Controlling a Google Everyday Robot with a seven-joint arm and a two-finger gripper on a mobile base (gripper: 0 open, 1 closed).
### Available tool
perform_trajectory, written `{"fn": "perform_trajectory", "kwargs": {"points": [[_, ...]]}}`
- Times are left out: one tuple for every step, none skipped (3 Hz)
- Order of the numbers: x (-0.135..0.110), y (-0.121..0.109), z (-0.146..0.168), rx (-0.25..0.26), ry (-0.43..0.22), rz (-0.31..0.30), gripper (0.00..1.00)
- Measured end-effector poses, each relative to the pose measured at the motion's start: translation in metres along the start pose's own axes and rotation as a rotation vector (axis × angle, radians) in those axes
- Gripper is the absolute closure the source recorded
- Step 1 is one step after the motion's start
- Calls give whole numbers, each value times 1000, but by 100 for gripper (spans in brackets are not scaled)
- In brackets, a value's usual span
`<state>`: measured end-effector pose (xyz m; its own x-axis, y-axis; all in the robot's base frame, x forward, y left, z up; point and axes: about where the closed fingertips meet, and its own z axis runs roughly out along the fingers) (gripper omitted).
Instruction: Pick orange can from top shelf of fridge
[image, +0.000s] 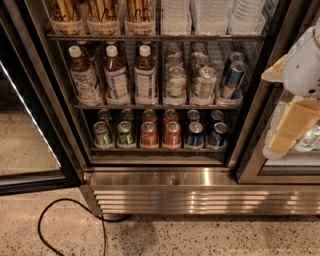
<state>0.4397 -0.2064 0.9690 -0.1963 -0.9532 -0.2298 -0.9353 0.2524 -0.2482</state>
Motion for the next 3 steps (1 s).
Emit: {"fn": "perform_trajectory", "kwargs": {"points": [[-14, 8, 22, -27, -85, -16, 0], [-36, 14, 41, -25, -188, -16, 0], [-60, 14, 59, 8, -265, 22, 0]]}}
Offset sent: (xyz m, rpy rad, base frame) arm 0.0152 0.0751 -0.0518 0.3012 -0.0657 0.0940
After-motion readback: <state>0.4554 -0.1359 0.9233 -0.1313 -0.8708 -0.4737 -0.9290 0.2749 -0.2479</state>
